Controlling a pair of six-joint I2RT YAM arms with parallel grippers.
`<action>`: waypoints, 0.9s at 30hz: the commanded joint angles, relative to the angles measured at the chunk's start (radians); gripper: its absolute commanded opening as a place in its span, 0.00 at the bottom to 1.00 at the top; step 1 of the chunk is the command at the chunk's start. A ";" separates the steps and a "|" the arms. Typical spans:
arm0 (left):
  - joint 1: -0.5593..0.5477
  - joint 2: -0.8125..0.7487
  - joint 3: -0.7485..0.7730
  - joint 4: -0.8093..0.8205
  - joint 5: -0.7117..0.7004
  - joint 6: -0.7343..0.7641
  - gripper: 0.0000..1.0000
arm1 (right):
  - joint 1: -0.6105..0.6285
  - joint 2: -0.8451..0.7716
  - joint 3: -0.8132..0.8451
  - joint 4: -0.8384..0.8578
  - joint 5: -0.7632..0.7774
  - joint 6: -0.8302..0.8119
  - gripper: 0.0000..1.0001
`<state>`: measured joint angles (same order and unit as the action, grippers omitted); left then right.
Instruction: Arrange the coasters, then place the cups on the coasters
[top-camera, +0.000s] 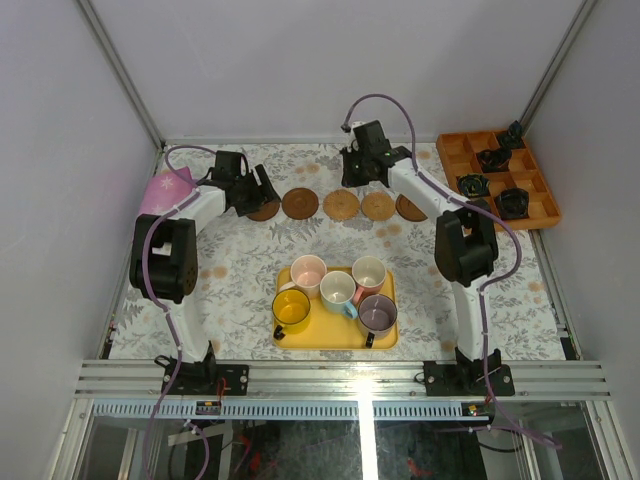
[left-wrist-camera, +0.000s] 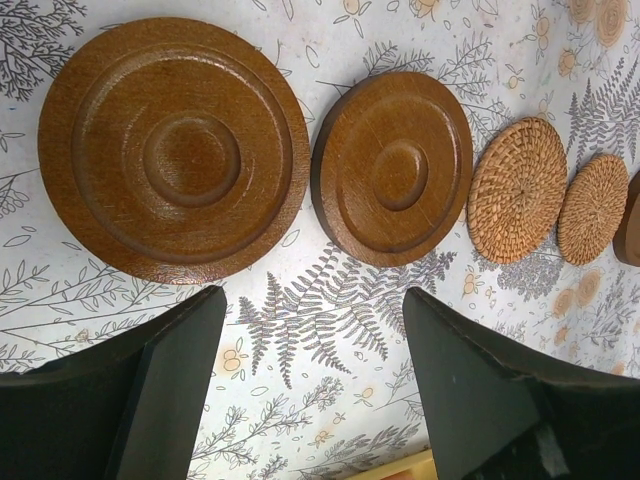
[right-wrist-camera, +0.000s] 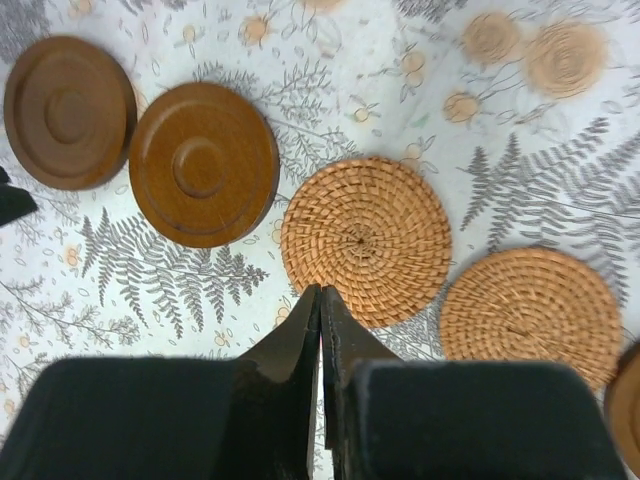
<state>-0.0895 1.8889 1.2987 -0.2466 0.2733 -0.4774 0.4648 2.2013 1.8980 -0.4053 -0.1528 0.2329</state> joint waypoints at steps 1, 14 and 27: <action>0.009 -0.025 0.009 0.015 0.027 0.023 0.72 | -0.025 -0.087 -0.058 0.014 0.120 0.030 0.00; 0.009 -0.047 -0.008 0.022 0.042 0.021 0.72 | -0.084 -0.090 -0.204 -0.018 0.165 0.062 0.00; 0.008 -0.036 0.000 0.014 0.049 0.014 0.72 | -0.112 -0.014 -0.184 -0.072 0.197 0.089 0.00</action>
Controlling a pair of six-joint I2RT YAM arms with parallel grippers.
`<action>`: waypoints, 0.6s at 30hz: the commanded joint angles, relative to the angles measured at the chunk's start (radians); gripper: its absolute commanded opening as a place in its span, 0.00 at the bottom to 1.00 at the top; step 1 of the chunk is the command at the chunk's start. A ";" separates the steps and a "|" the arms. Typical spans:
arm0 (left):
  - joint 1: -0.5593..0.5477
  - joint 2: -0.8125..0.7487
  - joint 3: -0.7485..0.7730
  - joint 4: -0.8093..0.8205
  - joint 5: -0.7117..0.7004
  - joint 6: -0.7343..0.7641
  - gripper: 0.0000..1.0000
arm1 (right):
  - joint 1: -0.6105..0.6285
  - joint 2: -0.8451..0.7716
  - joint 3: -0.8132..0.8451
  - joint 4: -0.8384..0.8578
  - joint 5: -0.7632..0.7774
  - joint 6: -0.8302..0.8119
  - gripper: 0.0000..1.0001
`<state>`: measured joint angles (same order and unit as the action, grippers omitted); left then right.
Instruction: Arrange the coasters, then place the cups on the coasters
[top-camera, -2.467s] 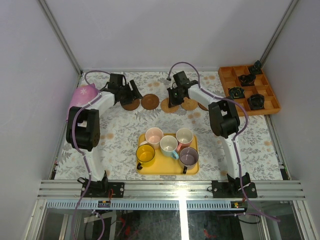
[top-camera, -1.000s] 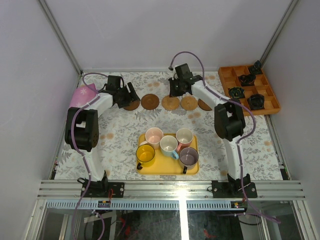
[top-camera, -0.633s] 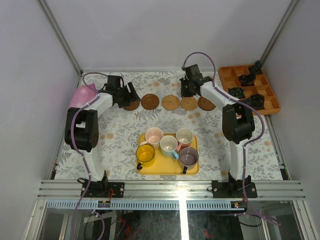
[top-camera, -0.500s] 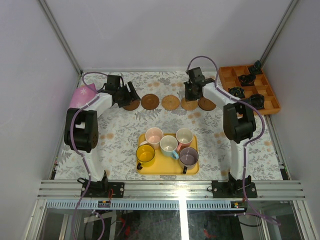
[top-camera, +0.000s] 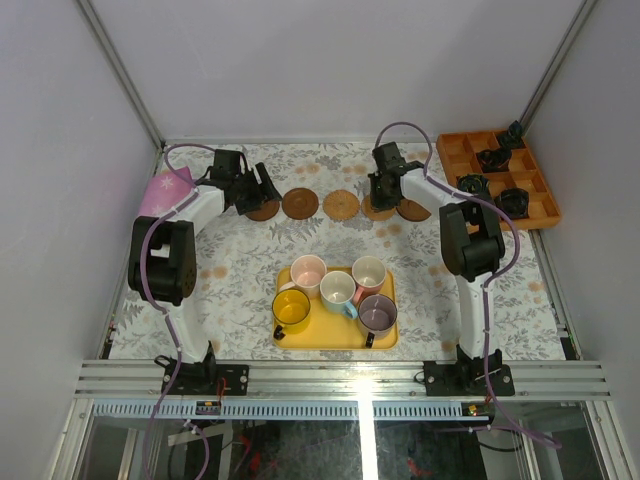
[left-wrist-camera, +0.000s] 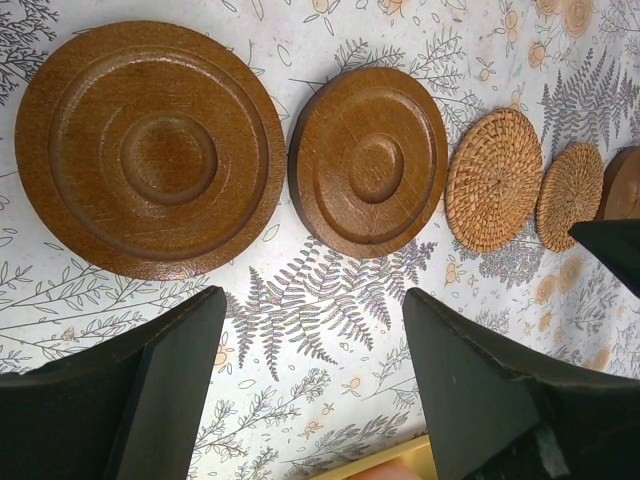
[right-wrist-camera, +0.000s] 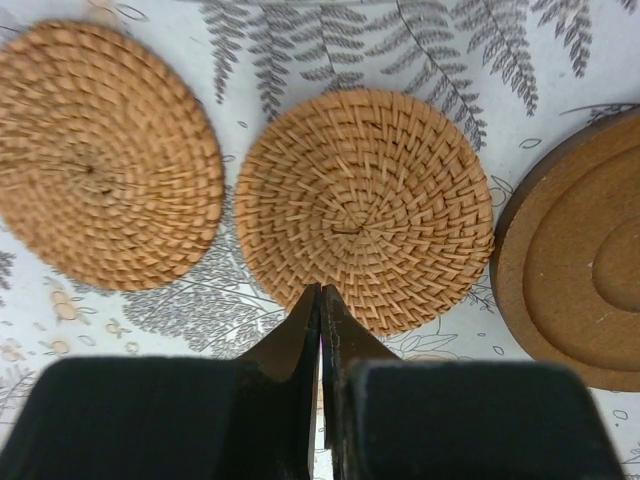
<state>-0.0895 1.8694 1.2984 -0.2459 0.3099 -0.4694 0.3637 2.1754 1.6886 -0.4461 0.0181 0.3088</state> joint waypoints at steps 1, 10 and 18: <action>0.009 -0.018 0.000 0.013 0.014 0.006 0.72 | -0.013 0.015 0.026 -0.031 0.028 0.013 0.00; 0.009 -0.011 -0.005 0.010 0.011 0.005 0.72 | -0.028 0.048 0.037 -0.031 0.032 0.027 0.00; 0.009 -0.008 -0.005 0.007 0.008 0.009 0.72 | -0.035 0.072 0.051 -0.021 0.021 0.037 0.00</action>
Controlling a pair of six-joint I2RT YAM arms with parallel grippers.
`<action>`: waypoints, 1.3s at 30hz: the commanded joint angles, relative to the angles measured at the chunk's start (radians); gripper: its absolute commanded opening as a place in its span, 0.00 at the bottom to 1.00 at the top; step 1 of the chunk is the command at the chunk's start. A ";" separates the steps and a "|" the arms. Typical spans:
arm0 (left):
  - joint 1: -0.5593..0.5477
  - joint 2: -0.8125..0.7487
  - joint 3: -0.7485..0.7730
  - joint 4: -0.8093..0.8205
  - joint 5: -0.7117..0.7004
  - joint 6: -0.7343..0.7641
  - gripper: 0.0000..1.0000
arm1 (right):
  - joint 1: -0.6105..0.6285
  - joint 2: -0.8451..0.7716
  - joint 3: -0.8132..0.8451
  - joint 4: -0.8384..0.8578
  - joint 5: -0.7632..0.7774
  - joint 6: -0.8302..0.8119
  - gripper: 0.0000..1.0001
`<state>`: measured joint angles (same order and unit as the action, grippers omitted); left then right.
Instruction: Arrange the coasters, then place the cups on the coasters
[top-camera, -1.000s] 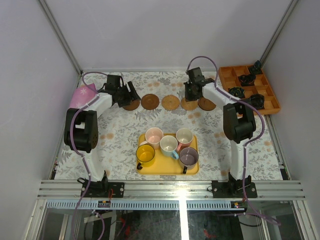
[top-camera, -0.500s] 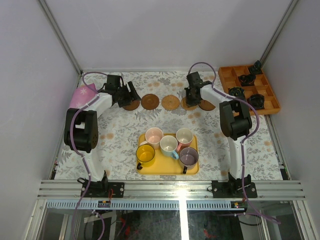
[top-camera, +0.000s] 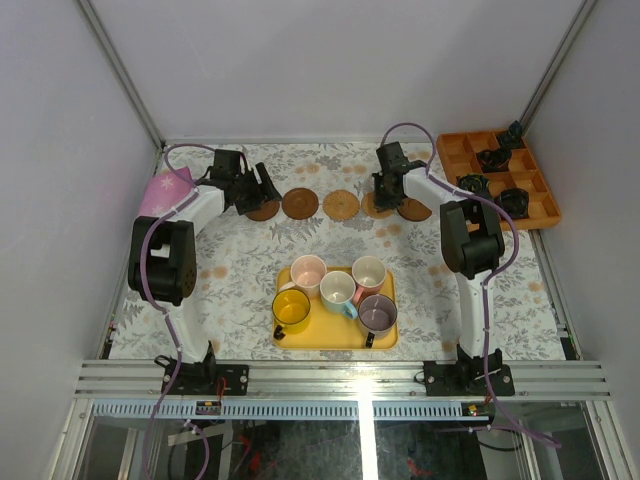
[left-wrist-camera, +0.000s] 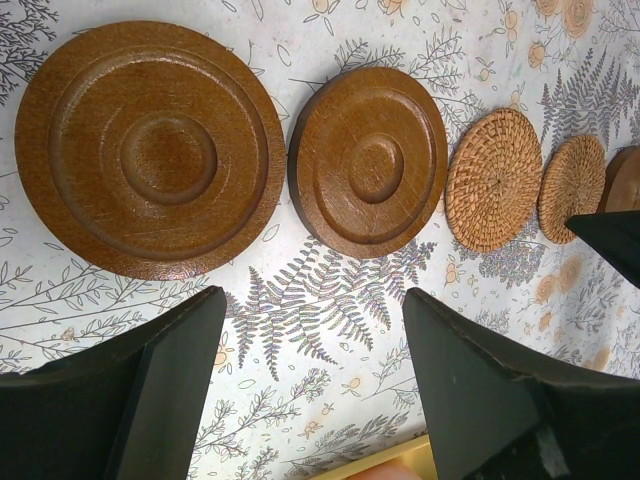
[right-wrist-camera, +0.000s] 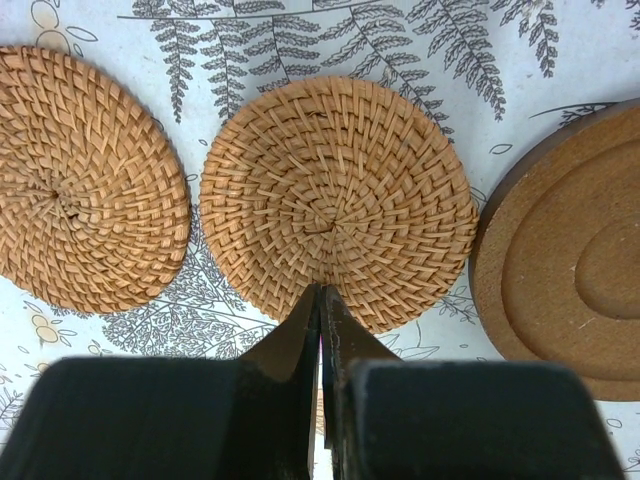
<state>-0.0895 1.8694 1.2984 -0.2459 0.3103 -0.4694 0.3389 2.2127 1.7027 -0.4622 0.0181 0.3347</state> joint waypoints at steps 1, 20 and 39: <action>0.009 -0.007 -0.004 0.005 0.010 0.008 0.72 | -0.011 0.040 0.042 -0.005 0.016 0.012 0.00; 0.009 0.001 0.001 0.007 0.027 0.012 0.72 | -0.010 -0.121 0.084 -0.009 0.067 -0.019 0.00; 0.019 -0.029 -0.013 0.006 -0.031 0.037 0.72 | -0.047 -0.330 -0.071 -0.038 0.281 0.007 0.00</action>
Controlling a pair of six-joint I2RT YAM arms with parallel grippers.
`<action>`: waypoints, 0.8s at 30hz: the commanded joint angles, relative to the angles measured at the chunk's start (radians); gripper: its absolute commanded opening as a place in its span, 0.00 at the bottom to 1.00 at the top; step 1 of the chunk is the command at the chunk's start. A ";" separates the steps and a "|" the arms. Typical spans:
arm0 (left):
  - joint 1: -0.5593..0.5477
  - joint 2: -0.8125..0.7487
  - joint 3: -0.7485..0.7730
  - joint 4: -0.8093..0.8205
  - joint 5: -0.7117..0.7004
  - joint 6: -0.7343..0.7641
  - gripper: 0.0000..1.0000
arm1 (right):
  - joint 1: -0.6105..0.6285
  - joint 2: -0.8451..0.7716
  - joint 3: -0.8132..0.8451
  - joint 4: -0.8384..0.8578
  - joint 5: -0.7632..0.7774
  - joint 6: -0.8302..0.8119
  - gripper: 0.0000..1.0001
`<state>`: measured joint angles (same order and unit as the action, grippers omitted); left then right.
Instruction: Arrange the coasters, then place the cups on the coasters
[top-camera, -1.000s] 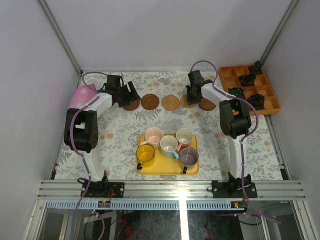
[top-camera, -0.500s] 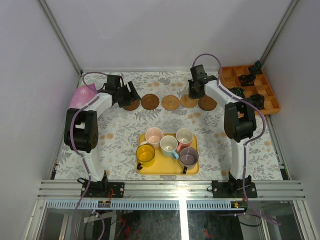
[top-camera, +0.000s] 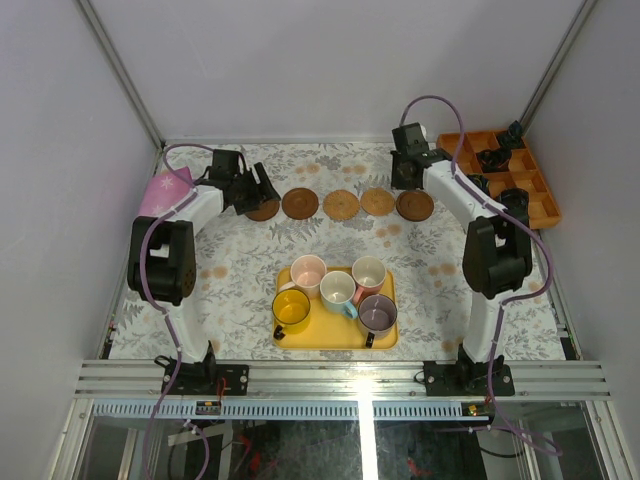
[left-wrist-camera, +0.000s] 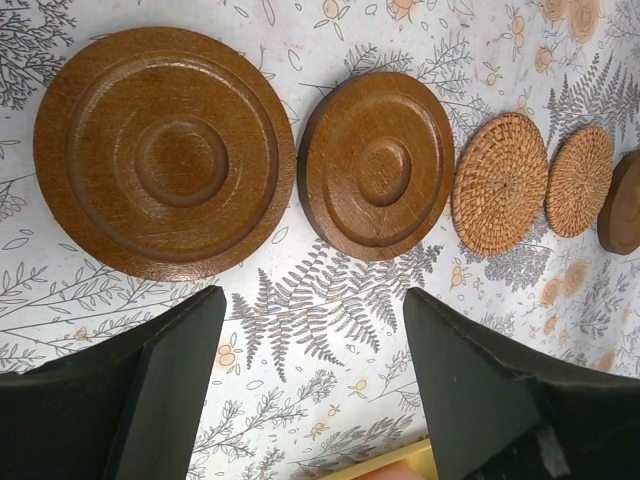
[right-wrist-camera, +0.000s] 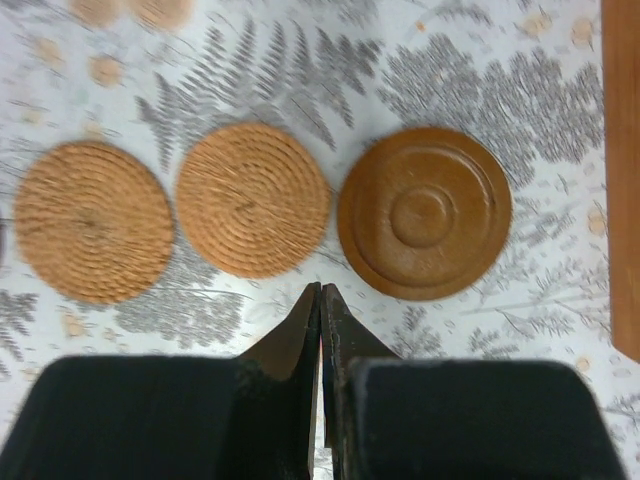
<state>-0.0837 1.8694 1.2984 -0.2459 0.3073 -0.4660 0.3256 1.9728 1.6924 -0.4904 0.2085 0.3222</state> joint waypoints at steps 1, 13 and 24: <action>0.016 -0.031 -0.015 0.004 -0.030 0.035 0.72 | -0.045 -0.104 -0.082 -0.004 0.098 0.027 0.00; 0.042 -0.054 -0.048 0.019 -0.036 0.041 0.73 | -0.168 -0.176 -0.166 -0.013 0.091 0.067 0.00; 0.044 -0.095 -0.135 -0.027 -0.073 0.036 0.67 | -0.168 -0.176 -0.217 -0.029 0.088 0.043 0.00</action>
<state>-0.0483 1.8122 1.1999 -0.2501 0.2596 -0.4438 0.1516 1.8324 1.4834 -0.5179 0.2779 0.3767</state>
